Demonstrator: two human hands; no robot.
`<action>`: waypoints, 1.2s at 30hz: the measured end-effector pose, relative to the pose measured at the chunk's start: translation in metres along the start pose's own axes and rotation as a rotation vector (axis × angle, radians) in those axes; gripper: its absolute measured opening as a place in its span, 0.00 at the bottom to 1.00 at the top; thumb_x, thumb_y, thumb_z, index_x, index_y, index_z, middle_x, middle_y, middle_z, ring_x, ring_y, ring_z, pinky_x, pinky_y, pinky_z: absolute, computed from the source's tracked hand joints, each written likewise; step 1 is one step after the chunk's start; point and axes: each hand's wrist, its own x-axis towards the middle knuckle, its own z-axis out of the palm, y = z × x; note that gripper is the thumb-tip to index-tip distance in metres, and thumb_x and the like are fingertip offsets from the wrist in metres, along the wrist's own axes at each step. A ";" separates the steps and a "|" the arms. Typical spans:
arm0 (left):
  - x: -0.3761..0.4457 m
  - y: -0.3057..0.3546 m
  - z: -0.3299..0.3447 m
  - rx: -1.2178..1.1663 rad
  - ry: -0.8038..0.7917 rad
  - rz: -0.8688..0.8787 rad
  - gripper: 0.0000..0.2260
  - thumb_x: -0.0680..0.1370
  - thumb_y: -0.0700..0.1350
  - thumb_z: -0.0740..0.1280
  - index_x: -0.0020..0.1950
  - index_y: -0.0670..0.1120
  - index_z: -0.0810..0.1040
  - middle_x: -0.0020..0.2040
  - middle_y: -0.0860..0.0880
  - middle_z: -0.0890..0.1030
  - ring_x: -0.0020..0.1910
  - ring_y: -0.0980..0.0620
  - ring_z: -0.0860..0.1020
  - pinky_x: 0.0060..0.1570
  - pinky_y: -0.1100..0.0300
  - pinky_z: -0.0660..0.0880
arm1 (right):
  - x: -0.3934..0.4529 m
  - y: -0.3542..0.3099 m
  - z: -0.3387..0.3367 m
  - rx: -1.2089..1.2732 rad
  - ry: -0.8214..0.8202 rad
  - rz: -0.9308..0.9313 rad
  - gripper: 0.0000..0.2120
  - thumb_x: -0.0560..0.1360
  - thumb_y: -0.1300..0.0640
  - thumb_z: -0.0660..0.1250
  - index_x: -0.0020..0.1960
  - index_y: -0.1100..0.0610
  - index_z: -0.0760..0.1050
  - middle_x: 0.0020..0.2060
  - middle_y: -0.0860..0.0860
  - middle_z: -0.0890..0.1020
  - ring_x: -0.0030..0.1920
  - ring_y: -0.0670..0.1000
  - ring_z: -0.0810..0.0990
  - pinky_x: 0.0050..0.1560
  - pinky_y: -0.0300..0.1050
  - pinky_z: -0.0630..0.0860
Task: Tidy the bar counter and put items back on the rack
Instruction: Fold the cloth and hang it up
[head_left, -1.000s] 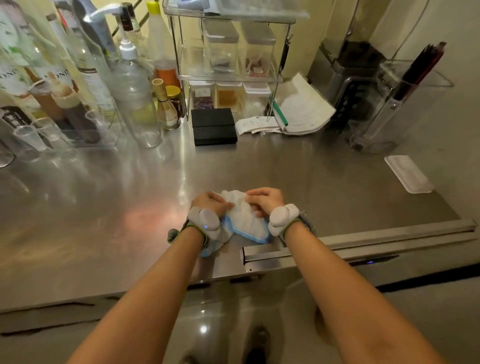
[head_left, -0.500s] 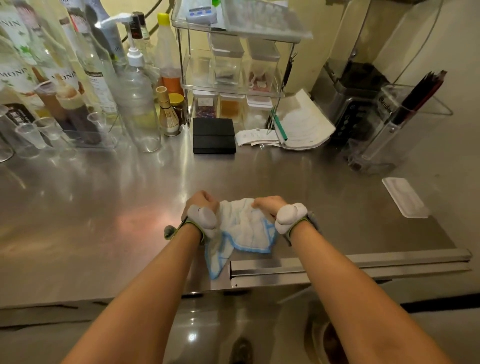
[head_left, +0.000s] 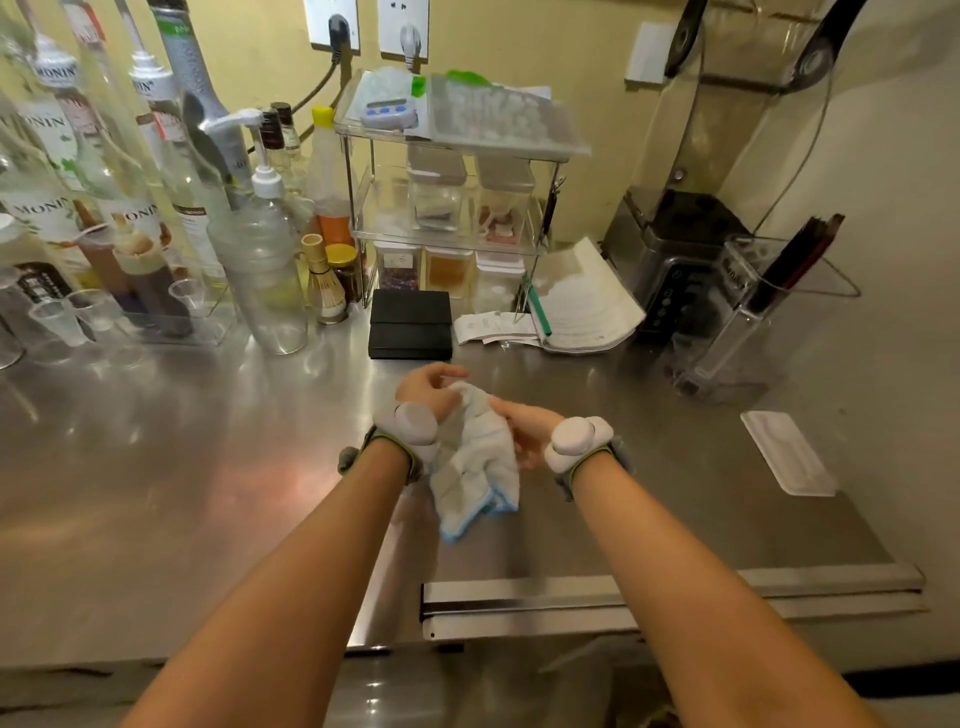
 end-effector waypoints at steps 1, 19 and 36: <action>0.000 0.007 0.002 -0.001 -0.013 0.020 0.16 0.74 0.35 0.64 0.60 0.44 0.80 0.50 0.45 0.79 0.51 0.48 0.77 0.55 0.58 0.75 | -0.003 -0.007 0.001 0.006 0.017 -0.027 0.24 0.78 0.40 0.57 0.56 0.59 0.78 0.47 0.56 0.86 0.49 0.52 0.86 0.46 0.44 0.82; 0.005 0.090 -0.018 0.004 0.043 0.125 0.17 0.72 0.35 0.70 0.60 0.44 0.80 0.48 0.43 0.78 0.51 0.47 0.77 0.60 0.54 0.75 | -0.064 -0.084 -0.002 -0.057 -0.121 -0.276 0.10 0.78 0.59 0.60 0.38 0.52 0.72 0.31 0.51 0.68 0.31 0.48 0.65 0.33 0.38 0.61; 0.003 0.149 -0.040 0.097 -0.008 0.155 0.08 0.75 0.48 0.69 0.39 0.46 0.77 0.38 0.48 0.77 0.41 0.50 0.75 0.40 0.61 0.71 | -0.113 -0.163 -0.029 -0.064 0.257 -0.714 0.18 0.76 0.55 0.66 0.62 0.65 0.76 0.51 0.55 0.78 0.53 0.50 0.75 0.44 0.35 0.71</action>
